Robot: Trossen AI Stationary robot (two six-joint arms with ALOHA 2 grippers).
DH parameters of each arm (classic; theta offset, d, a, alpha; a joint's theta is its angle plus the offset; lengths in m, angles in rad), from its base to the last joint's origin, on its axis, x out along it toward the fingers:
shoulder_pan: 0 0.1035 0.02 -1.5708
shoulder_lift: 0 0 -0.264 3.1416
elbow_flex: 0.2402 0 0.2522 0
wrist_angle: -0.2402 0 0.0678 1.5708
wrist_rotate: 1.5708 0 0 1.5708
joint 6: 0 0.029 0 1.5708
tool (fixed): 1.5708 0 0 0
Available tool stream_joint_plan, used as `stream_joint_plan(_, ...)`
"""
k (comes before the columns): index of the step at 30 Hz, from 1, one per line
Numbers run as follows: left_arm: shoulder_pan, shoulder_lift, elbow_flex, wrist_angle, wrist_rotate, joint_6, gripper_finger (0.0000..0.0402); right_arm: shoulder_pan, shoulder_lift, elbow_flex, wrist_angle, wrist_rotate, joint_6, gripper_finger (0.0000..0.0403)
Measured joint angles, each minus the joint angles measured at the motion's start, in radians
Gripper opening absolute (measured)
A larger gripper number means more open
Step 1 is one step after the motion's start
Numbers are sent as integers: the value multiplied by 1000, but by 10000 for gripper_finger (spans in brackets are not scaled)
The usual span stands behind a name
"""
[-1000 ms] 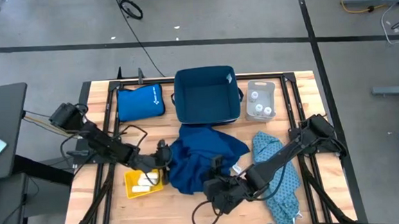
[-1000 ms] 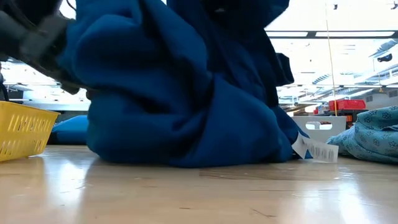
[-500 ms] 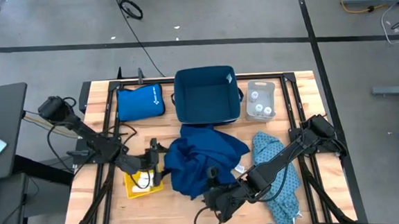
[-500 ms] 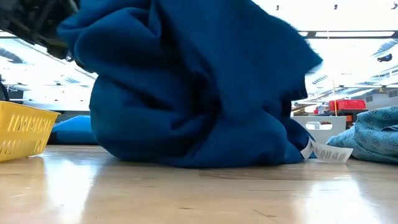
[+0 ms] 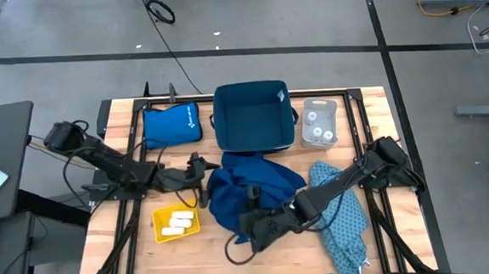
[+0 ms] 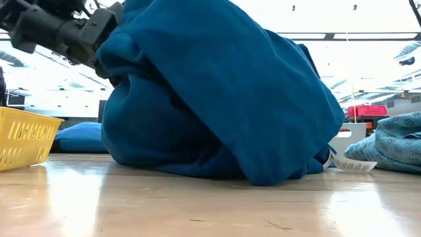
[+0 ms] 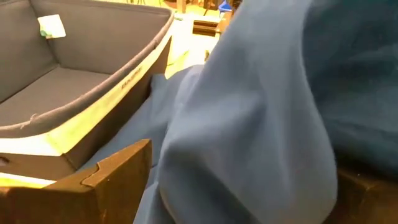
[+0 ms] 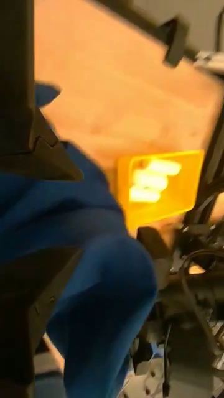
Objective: Pick & Place Medicine items
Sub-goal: Adjust the blue patient gown
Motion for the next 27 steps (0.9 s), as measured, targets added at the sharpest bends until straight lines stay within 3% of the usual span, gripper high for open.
stream_joint_plan(8,36,59,0,69,66,12,362,-108,31,0,-145,5,18,185)
stream_joint_plan(15,-25,55,0,109,47,41,362,-189,84,-41,-259,-1,102,185)
stream_joint_plan(27,-263,21,6,174,-89,144,362,-295,79,-365,-45,-101,208,185)
